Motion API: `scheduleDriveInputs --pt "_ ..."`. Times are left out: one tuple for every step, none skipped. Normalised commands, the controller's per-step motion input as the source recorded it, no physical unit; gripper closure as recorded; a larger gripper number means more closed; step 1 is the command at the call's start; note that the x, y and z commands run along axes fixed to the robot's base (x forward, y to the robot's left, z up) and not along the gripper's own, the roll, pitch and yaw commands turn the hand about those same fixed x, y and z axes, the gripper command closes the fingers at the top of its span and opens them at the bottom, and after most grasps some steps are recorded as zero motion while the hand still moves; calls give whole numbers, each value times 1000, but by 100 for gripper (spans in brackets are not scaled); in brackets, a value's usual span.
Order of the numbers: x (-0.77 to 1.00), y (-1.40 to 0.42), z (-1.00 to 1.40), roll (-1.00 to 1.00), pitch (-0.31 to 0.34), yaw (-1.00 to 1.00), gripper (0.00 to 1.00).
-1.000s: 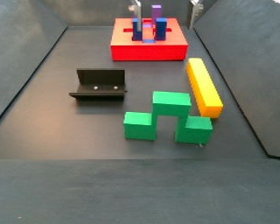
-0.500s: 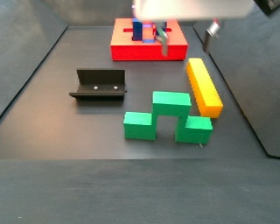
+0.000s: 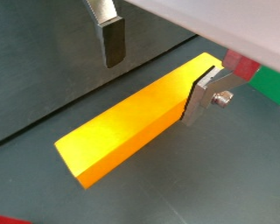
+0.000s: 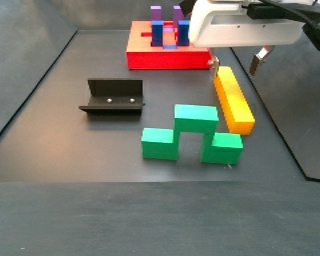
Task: Pick up the yellow object. Move up. Move to above the board. Insert the yellow object.
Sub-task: Pick up the yellow object.
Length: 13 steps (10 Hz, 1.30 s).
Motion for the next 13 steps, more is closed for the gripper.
scheduleDriveInputs --pt "0 23 -143 197 -47 20 0" --pt "14 106 -140 224 -6 0 0" --pt "91 74 -143 239 0 -123 0" --pt "234 46 -171 273 0 -311 0" --pt "311 49 -180 267 0 -454 0" --pt "246 34 -231 217 0 -494 0" --pt "0 31 -303 201 0 -320 0" --pt "-154 189 -374 154 0 -169 0" --pt "-351 386 0 26 10 -206 0" --pt "-203 234 0 0 11 -160 0" --pt "57 74 -123 41 0 0 0" --pt "220 0 -151 50 -11 0 0" --pt "280 0 -157 24 -13 0 0"
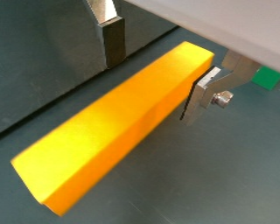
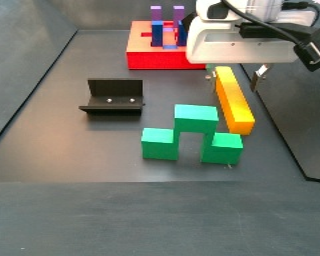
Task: Pick up the yellow object. Move up. Move to above the board. Insert the yellow object.
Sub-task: Pick up the yellow object.
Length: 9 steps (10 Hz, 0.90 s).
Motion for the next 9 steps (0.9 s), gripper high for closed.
scheduleDriveInputs --pt "223 0 -189 6 -23 0 0" --pt "94 -3 -231 10 -29 0 0" --pt "0 -6 -214 0 -27 0 0" --pt "-191 0 -23 0 0 -71 0" --pt "-226 -3 0 30 0 -74 0" --pt "-63 -169 -26 33 -16 0 0" --pt "-11 -183 -14 59 -14 0 0" --pt "-17 -134 -83 70 -19 0 0" --pt "-23 -40 -91 37 -23 0 0"
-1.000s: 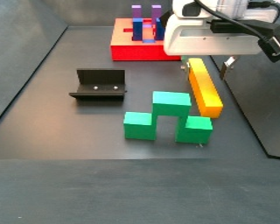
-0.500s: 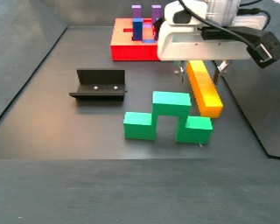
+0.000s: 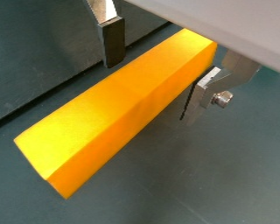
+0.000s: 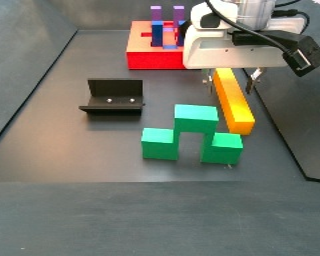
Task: Pick up the yellow object. Move up. Move to above the board. Insert the yellow object.
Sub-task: Pick up the yellow object.
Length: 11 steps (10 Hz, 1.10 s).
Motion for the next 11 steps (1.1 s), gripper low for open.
scheduleDriveInputs --pt "-111 0 -174 43 -30 0 0" --pt "-94 0 -220 63 -26 0 0" --pt "-97 0 -240 63 -26 0 0" --pt "-37 0 49 0 -79 0 0" --pt "0 0 0 0 -11 0 0" --pt "0 3 0 34 0 0 0" --pt "0 0 0 0 0 0 100" --pt "0 0 0 0 0 0 100" --pt "0 0 0 0 0 0 100" --pt "0 0 0 0 0 0 100" --pt "0 0 0 0 0 0 100"
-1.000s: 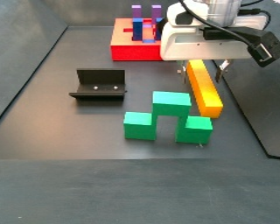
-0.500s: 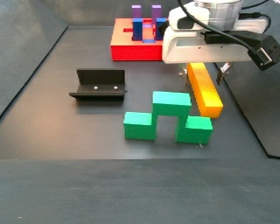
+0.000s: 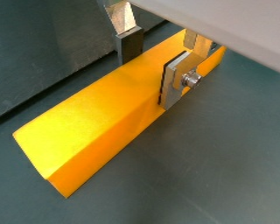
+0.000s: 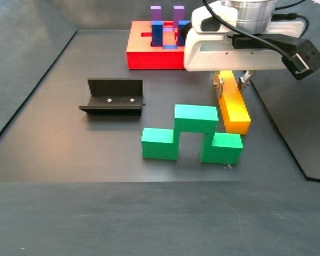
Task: Pick up the yellow object. Move up. Move to above the board. Insert the yellow object.
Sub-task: Pick up the yellow object.
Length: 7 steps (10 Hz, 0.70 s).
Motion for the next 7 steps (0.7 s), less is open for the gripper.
scheduleDriveInputs --pt "0 0 0 0 0 0 100" --pt "0 0 0 0 0 0 100" --pt "0 0 0 0 0 0 100" --pt "0 0 0 0 0 0 100" --pt "0 0 0 0 0 0 100" --pt "0 0 0 0 0 0 100" --pt "0 0 0 0 0 0 100"
